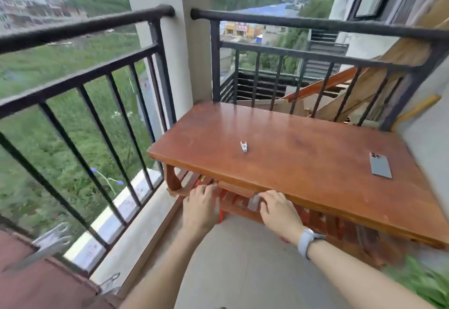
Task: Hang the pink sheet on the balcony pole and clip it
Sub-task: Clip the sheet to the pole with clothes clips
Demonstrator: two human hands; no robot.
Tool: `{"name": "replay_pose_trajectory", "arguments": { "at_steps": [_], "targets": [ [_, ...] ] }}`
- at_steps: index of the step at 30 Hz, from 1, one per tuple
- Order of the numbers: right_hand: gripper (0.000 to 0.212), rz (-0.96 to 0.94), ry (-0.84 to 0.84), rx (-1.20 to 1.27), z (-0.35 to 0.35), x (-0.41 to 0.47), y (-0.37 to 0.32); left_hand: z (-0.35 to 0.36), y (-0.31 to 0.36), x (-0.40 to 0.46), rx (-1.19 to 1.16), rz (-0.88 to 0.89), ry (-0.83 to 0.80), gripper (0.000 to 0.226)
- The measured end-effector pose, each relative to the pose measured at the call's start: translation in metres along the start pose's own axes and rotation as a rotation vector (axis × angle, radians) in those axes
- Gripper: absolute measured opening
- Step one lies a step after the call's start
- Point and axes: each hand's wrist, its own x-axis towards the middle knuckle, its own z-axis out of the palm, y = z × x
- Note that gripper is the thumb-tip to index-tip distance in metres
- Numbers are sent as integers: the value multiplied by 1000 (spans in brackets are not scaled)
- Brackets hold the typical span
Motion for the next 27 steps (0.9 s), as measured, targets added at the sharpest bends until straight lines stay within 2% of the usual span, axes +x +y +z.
{"name": "replay_pose_trajectory", "arguments": {
  "at_steps": [8, 16, 20, 25, 27],
  "targets": [
    [35, 96, -151, 79, 30, 163, 57, 74, -6, 149, -14, -129, -147, 32],
    [38, 225, -298, 176, 104, 345, 112, 171, -28, 263, -4, -318, -293, 57],
    [35, 297, -295, 232, 131, 406, 118, 201, -35, 297, 27, -367, -357, 68],
    [64, 370, -342, 248, 154, 451, 112, 219, -44, 303, 83, -419, -379, 74],
    [56, 354, -343, 203, 161, 456, 112, 221, -45, 302, 92, -425, -383, 74]
  ]
}}
